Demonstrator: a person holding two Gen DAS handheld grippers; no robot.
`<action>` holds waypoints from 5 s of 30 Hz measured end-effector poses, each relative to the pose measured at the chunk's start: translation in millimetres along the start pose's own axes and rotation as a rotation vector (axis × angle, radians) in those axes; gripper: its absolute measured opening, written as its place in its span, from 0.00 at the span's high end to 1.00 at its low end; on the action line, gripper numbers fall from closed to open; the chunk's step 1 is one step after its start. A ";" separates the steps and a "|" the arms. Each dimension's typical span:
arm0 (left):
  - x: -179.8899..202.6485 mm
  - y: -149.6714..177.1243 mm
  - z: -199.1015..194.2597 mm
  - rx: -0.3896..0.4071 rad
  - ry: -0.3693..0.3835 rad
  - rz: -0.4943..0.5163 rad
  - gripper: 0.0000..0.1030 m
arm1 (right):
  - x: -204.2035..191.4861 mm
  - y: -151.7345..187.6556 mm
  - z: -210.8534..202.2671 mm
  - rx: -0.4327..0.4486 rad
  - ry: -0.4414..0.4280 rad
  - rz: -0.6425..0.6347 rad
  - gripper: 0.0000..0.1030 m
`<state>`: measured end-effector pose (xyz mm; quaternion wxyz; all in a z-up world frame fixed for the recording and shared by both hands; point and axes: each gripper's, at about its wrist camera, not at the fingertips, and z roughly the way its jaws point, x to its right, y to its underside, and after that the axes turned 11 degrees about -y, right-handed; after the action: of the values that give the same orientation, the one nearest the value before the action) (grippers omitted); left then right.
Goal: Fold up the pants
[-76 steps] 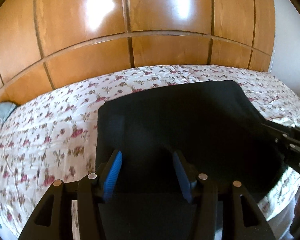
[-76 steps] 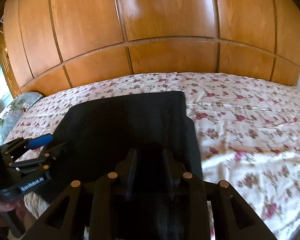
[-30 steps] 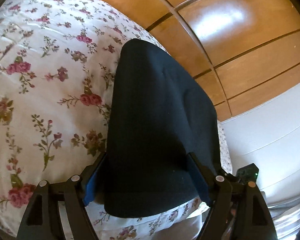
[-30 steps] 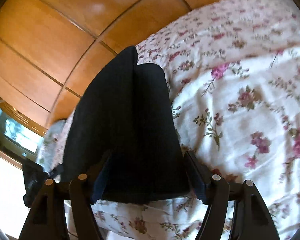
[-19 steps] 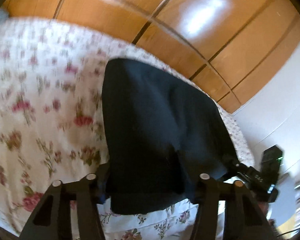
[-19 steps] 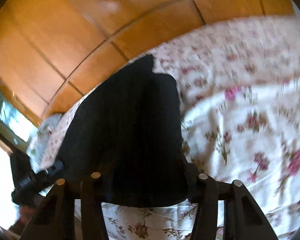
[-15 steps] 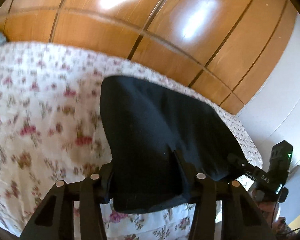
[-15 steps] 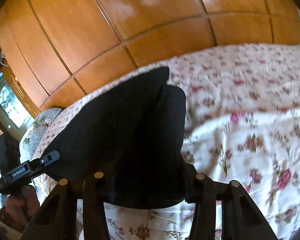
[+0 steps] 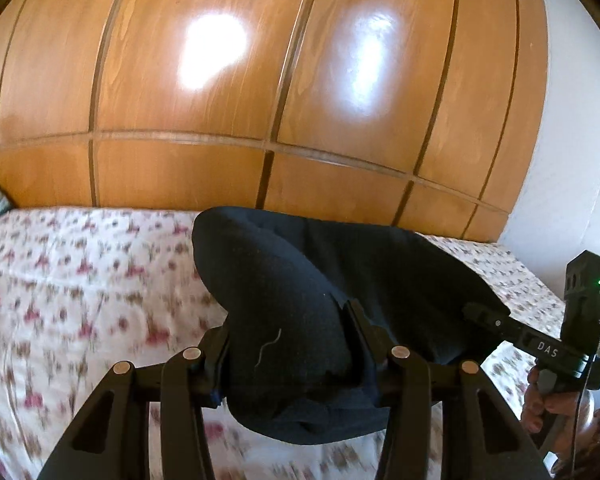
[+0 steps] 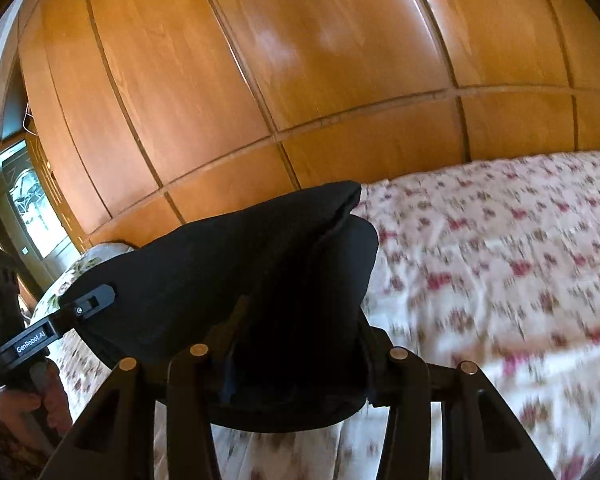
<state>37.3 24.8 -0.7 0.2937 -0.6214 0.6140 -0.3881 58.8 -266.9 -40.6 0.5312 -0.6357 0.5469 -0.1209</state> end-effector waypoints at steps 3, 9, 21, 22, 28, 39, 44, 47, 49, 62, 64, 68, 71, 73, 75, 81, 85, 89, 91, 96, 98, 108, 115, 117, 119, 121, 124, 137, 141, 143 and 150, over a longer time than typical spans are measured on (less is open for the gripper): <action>-0.3 -17.1 29.4 0.009 -0.019 0.009 0.51 | 7.6 -17.3 20.7 0.014 0.010 -0.017 0.55; -0.3 -38.0 87.6 0.017 -0.051 0.030 0.51 | 30.0 -46.6 67.0 0.045 0.045 -0.058 0.55; -41.6 5.1 172.5 -0.157 -0.031 -0.110 0.31 | 107.1 -36.0 124.4 -0.082 0.105 0.170 0.39; -45.1 6.3 171.9 -0.176 -0.032 -0.133 0.29 | 108.9 -35.1 124.2 -0.085 0.106 0.180 0.34; -37.2 20.1 148.5 -0.184 -0.120 -0.093 0.25 | 86.7 -34.2 114.0 -0.105 0.204 0.115 0.32; 5.0 60.4 116.7 -0.296 -0.213 0.083 0.34 | 38.8 23.5 71.3 -0.168 0.270 0.105 0.32; 14.9 76.8 91.4 -0.273 -0.286 0.102 0.34 | 31.8 41.5 57.1 -0.181 0.291 0.124 0.31; 16.3 88.6 78.3 -0.271 -0.318 0.097 0.34 | 23.2 51.4 52.2 -0.190 0.310 0.093 0.31; 15.9 90.0 72.4 -0.279 -0.333 0.095 0.34 | 17.5 57.9 46.3 -0.192 0.319 0.073 0.30; 8.8 105.9 36.4 -0.279 -0.331 0.026 0.34 | -8.8 78.1 33.9 -0.206 0.349 0.006 0.26; 9.2 107.8 34.6 -0.277 -0.336 0.030 0.34 | -12.3 80.9 32.6 -0.209 0.351 -0.004 0.26; 8.7 110.4 32.2 -0.270 -0.374 0.037 0.34 | -17.9 87.6 29.1 -0.211 0.350 -0.021 0.22; 8.3 112.6 28.8 -0.277 -0.370 0.029 0.34 | -21.1 90.5 28.6 -0.215 0.352 -0.035 0.20; 7.2 113.5 26.2 -0.277 -0.366 0.018 0.34 | -23.6 92.0 28.1 -0.219 0.359 -0.043 0.20; 7.0 114.1 21.6 -0.276 -0.357 0.004 0.34 | -25.8 92.4 26.1 -0.214 0.354 -0.036 0.19; 10.1 111.3 5.0 -0.230 -0.362 0.002 0.34 | -29.4 93.7 18.1 -0.193 0.324 0.014 0.09; 14.3 107.0 -7.0 -0.201 -0.366 0.012 0.34 | -34.9 89.8 7.9 -0.182 0.296 0.062 0.05; 14.6 101.9 -18.5 -0.179 -0.362 -0.003 0.34 | -46.5 84.0 -4.1 -0.133 0.315 0.037 0.02; 15.2 99.0 -23.6 -0.173 -0.352 -0.008 0.34 | -54.7 81.8 -8.6 -0.116 0.328 -0.002 0.02; 20.2 94.8 -35.4 -0.144 -0.348 0.004 0.34 | -70.8 78.6 -16.3 -0.078 0.355 -0.079 0.01; 22.3 93.6 -38.7 -0.137 -0.346 0.013 0.34 | -74.4 77.9 -18.3 -0.069 0.362 -0.095 0.01; 24.3 93.2 -41.8 -0.141 -0.340 0.000 0.34 | -79.9 76.3 -21.5 -0.059 0.348 -0.107 0.01; 26.0 92.9 -43.5 -0.132 -0.347 0.008 0.34 | -83.0 75.7 -22.3 -0.055 0.343 -0.116 0.00; 25.6 92.8 -43.3 -0.132 -0.346 0.007 0.34 | -83.1 76.0 -21.8 -0.058 0.337 -0.117 0.00; 25.8 93.2 -42.8 -0.133 -0.349 0.012 0.34 | -83.6 76.3 -21.3 -0.060 0.337 -0.118 0.00; 25.4 93.5 -43.1 -0.133 -0.347 0.010 0.34 | -83.8 76.5 -21.2 -0.061 0.335 -0.120 0.01; 25.8 93.6 -42.6 -0.134 -0.347 0.010 0.34 | -83.6 76.5 -21.0 -0.062 0.334 -0.120 0.00; 23.9 95.6 -40.5 -0.149 -0.342 0.009 0.34 | -82.5 77.5 -18.0 -0.077 0.330 -0.114 0.00; 23.8 95.8 -39.7 -0.153 -0.342 0.011 0.34 | -83.1 77.9 -18.2 -0.077 0.328 -0.115 0.00; 23.7 96.0 -39.5 -0.156 -0.340 0.010 0.34 | -82.9 77.9 -17.7 -0.078 0.326 -0.115 0.00; 23.1 96.9 -37.4 -0.164 -0.339 0.009 0.34 | -82.1 78.2 -16.5 -0.083 0.324 -0.111 0.00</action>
<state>-47.3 -1.0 -59.7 0.3429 -0.6970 0.5880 -0.2253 -28.2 -195.5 -62.0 0.4019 -0.6585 0.5939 -0.2284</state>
